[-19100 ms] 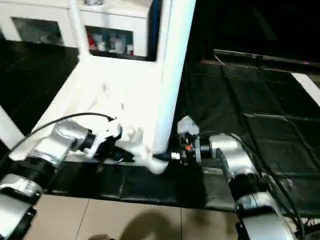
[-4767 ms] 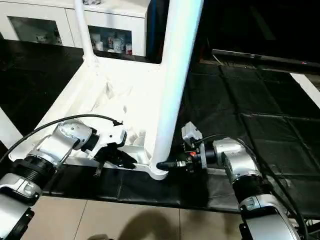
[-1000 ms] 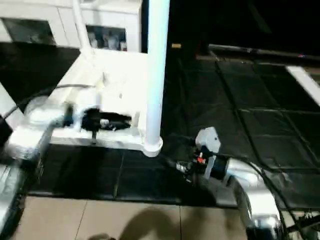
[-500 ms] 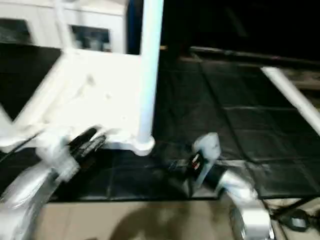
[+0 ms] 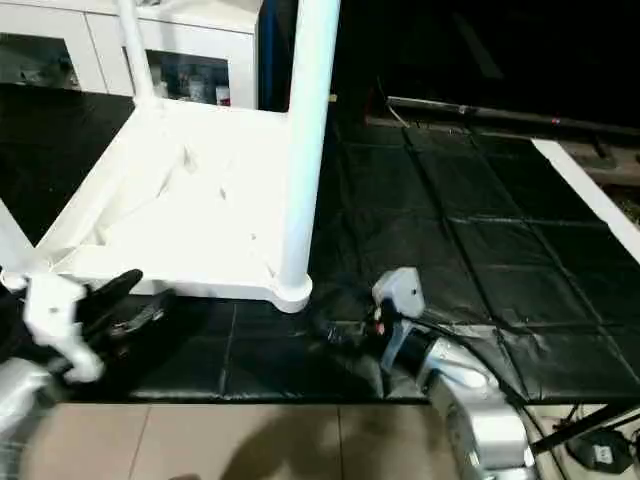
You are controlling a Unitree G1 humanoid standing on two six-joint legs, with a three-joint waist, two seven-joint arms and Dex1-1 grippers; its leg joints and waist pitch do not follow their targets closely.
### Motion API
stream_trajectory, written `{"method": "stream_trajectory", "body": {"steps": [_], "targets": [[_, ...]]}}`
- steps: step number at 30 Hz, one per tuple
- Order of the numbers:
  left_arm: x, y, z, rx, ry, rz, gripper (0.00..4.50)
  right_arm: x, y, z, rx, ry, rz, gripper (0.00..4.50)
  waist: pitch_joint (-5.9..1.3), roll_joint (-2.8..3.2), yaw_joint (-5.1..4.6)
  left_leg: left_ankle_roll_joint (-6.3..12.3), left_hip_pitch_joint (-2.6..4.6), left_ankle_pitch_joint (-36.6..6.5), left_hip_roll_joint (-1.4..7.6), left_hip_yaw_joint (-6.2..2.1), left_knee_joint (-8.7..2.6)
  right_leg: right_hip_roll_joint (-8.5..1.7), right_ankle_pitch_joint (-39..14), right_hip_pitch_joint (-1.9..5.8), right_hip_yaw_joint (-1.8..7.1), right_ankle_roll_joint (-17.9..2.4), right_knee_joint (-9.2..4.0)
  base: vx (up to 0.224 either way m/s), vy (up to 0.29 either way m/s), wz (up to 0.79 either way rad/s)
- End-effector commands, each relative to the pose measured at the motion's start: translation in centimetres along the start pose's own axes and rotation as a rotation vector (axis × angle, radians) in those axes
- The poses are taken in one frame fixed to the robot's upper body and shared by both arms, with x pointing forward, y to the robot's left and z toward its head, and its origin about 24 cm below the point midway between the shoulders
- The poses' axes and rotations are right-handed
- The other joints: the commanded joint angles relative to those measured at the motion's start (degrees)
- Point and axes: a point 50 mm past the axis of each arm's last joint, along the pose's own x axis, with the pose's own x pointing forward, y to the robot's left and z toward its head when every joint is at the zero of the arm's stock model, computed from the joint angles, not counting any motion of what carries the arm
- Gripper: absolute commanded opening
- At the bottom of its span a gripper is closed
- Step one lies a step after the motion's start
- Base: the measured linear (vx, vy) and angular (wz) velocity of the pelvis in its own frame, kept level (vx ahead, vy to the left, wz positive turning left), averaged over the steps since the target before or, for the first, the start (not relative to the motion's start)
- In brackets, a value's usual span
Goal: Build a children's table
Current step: Rotate leg to tighten
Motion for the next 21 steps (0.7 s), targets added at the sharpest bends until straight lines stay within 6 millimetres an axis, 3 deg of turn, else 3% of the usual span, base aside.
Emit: {"method": "stream_trajectory", "body": {"steps": [1, 3, 7, 8, 9, 10, 11, 12, 13, 14, 15, 16, 17, 18, 19, 20, 21], "targets": [[0.1, -0.4, -0.5, -0.01, 0.02, 0.018, 3.21, -0.7, -0.5, -0.1, -0.026, 0.0, -0.087, 4.5, -2.48, 1.24, -0.06, -0.73, 0.71, -22.3, 3.6, -2.37, -4.98, -6.19, -26.4, 1.44, 4.33, -2.1, -6.06, 0.0, 0.0, 0.0], [0.0, -0.6, -0.7, 0.01, 0.039, 0.01, 3.21, -0.9, -0.3, -0.3, -0.032, 0.023, -0.075, 4.5, -2.6, 0.98, 0.04, 0.39, 0.46, -20.7, 3.36, -2.24, -4.83, -6.14, -27.2, 1.62, 4.31, -1.3, -6.04, 0.0, 0.0, 0.0], [0.0, -0.3, -0.7, 0.03, 0.042, 0.048, 3.21, -0.9, 0.3, -0.3, -0.074, 0.028, -0.024, 4.5, -2.79, 1.51, 0.0, 0.92, 0.45, -19.3, 3.46, -2.24, -4.82, -5.98, -26.6, 1.65, 4.24, -0.8, -6.08, 0.0, 0.0, 0.0], [0.0, -0.3, -0.7, 0.043, 0.044, 0.056, 3.21, -1.1, 0.4, -0.4, -0.116, 0.045, 0.001, 4.5, -2.62, 1.25, 0.19, 1.57, -2.43, -19.0, 3.06, -4.72, -5.86, -5.87, -20.9, 3.82, 1.83, -2.2, -3.94, 0.0, 0.0, 0.0], [0.0, -0.4, -0.8, 0.041, 0.044, 0.056, 3.21, -1.3, 0.3, -0.4, -0.147, 0.044, 0.003, 4.5, -2.42, 2.56, -0.1, 2.2, -2.95, -22.2, 3.65, -5.76, -6.9, -4.99, -20.5, 4.17, 0.65, -1.9, -4.15, 0.006, -0.017, 0.21], [0.0, -0.4, -0.8, 0.041, 0.044, 0.056, 3.21, -1.3, 0.3, -0.4, -0.147, 0.044, 0.003, 4.5, -2.75, 3.0, -0.44, 2.07, -2.21, -26.1, 4.83, -7.37, -7.14, -4.39, -18.1, 3.95, 0.3, -1.7, -3.59, 0.026, -0.044, 0.53], [0.0, -0.6, -0.8, 0.037, 0.045, 0.057, 3.21, -1.6, 0.2, -0.4, -0.156, 0.037, -0.009, 4.5, -2.64, 3.49, -1.69, 2.47, -1.45, -32.8, 6.96, -10.61, -8.26, -3.7, -12.6, 3.43, 0.52, -4.1, -1.43, 0.026, -0.044, 0.53], [-0.1, -0.6, -0.9, 0.025, 0.045, 0.059, 3.21, -1.7, 0.0, -0.5, -0.137, 0.034, -0.018, 4.5, -2.53, 3.75, -2.49, 4.86, -1.03, -35.2, 7.96, -13.68, -9.4, -2.75, -9.9, 2.98, 0.85, -7.3, 1.43, 0.062, -0.089, 0.69], [-0.2, -0.7, -1.1, -0.009, 0.041, 0.057, 3.21, -1.9, 0.0, -0.5, -0.118, 0.031, -0.017, 4.5, -2.29, 4.01, -2.63, 6.34, -0.8, -35.2, 7.61, -14.42, -9.49, -2.26, -10.1, 2.43, 1.26, -8.8, 2.44, 0.054, -0.134, 0.68], [-0.3, -0.7, -1.2, -0.034, 0.042, 0.064, 3.21, -2.2, -0.1, -0.5, -0.082, 0.018, -0.023, 4.5, -1.56, 2.87, -3.36, 9.32, 0.17, -29.9, 8.56, -10.05, -7.76, -4.17, -11.1, 1.45, 4.87, -10.7, 1.26, 0.054, -0.134, 0.68], [-0.6, -0.7, -1.4, -0.049, 0.039, 0.065, 3.21, -2.5, -0.2, -0.6, -0.013, 0.004, -0.033, 4.5, -1.6, 1.91, -2.6, 8.08, -0.74, -26.6, 5.06, -7.1, -5.05, -6.17, -13.5, 1.49, 7.16, -10.9, -2.28, 0.035, -0.184, 0.49], [-0.9, -0.6, -1.4, -0.036, 0.029, 0.069, 3.21, -2.8, -0.2, -0.7, -0.001, 0.007, -0.03, 4.5, -1.5, 0.32, 0.4, 5.02, 0.67, -12.3, -0.77, -3.16, 1.19, -10.27, -35.5, 0.65, 8.99, -1.6, -7.44, -0.001, -0.18, 0.21], [-1.2, -0.6, -1.5, -0.036, 0.019, 0.075, 3.21, -3.0, 0.0, -0.8, 0.007, 0.007, -0.01, 4.5, -1.62, 0.11, 1.42, 4.87, -0.95, -7.9, -0.28, -3.21, 2.12, -11.45, -44.2, 2.04, 11.25, 3.2, -8.0, -0.001, -0.18, 0.21], [-1.5, -0.5, -1.5, -0.044, 0.017, 0.083, 3.21, -3.2, 0.1, -0.8, 0.006, 0.006, 0.01, 4.5, -2.41, -0.77, 2.89, 5.34, -4.2, -3.8, -1.15, -4.04, 3.93, -11.51, -47.8, 4.56, 11.64, 10.5, -6.52, 0.009, -0.116, -0.08], [-1.5, -0.4, -1.5, -0.043, 0.016, 0.085, 3.21, -3.3, 0.1, -0.8, 0.007, 0.006, 0.013, 4.5, -2.75, -0.62, 3.77, 5.84, -4.89, -4.3, -1.35, -4.63, 4.54, -11.95, -44.5, 4.79, 12.82, 12.5, -6.01, 0.021, -0.054, -0.08], [-2.1, -0.1, -1.5, -0.037, 0.007, 0.112, 3.21, -3.5, 0.4, -0.7, 0.028, -0.005, 0.047, 4.5, -2.4, -1.0, 4.41, 6.83, -4.6, -4.7, -1.61, -5.82, 5.3, -12.15, -33.6, 3.99, 13.08, 10.1, -5.23, 0.021, -0.054, -0.08], [-2.6, 0.5, -1.5, -0.033, -0.002, 0.148, 3.21, -3.6, 0.6, -0.5, 0.031, -0.023, 0.083, 4.5, -2.26, -0.87, 4.43, 6.63, -4.03, -3.5, -1.57, -5.91, 4.49, -11.25, -31.3, 3.86, 12.37, 6.4, -5.25, 0.0, 0.0, 0.0]]}}
